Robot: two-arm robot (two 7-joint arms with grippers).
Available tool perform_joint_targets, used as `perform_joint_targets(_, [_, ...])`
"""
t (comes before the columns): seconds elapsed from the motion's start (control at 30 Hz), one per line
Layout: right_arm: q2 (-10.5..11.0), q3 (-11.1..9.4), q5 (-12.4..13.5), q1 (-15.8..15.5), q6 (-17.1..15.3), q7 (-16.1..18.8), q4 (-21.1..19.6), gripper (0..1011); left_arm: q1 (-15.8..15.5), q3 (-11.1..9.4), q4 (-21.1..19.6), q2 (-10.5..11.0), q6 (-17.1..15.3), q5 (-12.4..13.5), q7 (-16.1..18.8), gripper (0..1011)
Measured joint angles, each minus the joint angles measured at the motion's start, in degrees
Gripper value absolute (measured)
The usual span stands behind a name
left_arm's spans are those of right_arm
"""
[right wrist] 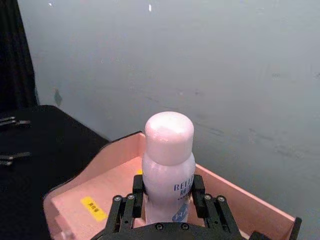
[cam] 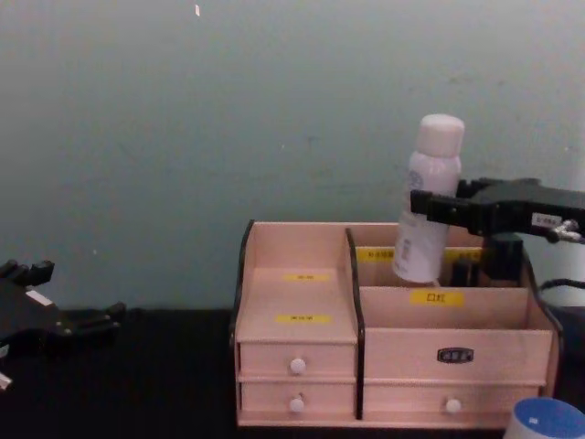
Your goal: Pick up the facial cleanser and watermelon frost from the table and place them into the tiered storage box.
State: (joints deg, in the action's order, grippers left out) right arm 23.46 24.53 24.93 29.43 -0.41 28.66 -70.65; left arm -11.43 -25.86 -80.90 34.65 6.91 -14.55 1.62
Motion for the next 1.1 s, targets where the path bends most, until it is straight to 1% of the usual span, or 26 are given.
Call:
perform_joint_targets(0.03, [-0.5,0.03,-0.4,0.68,0.26,0.09,1.15,585,0.0,0.0,0.0,0.0,0.0,0.0,0.0,1001])
perform_joint_targets(0.17, [-1.35,0.04,-1.05,1.79,0.64,0.37,3.14,585,0.0,0.0,0.0,0.0,0.0,0.0,0.0,1001])
perform_joint_targets(0.23, [-2.08,-0.06,-1.58,2.7,0.98,0.54,5.0,585,0.0,0.0,0.0,0.0,0.0,0.0,0.0,1001])
perform_joint_targets(0.7, [-4.83,-0.89,-2.88,5.67,2.24,1.42,11.71,585,0.0,0.0,0.0,0.0,0.0,0.0,0.0,1001])
perform_joint_targets(0.8, [-5.32,-0.93,-3.14,6.2,2.51,1.76,12.91,585,0.0,0.0,0.0,0.0,0.0,0.0,0.0,1001])
perform_joint_targets(1.1, [-6.03,-1.32,-3.55,6.76,2.82,2.58,14.06,585,0.0,0.0,0.0,0.0,0.0,0.0,0.0,1001])
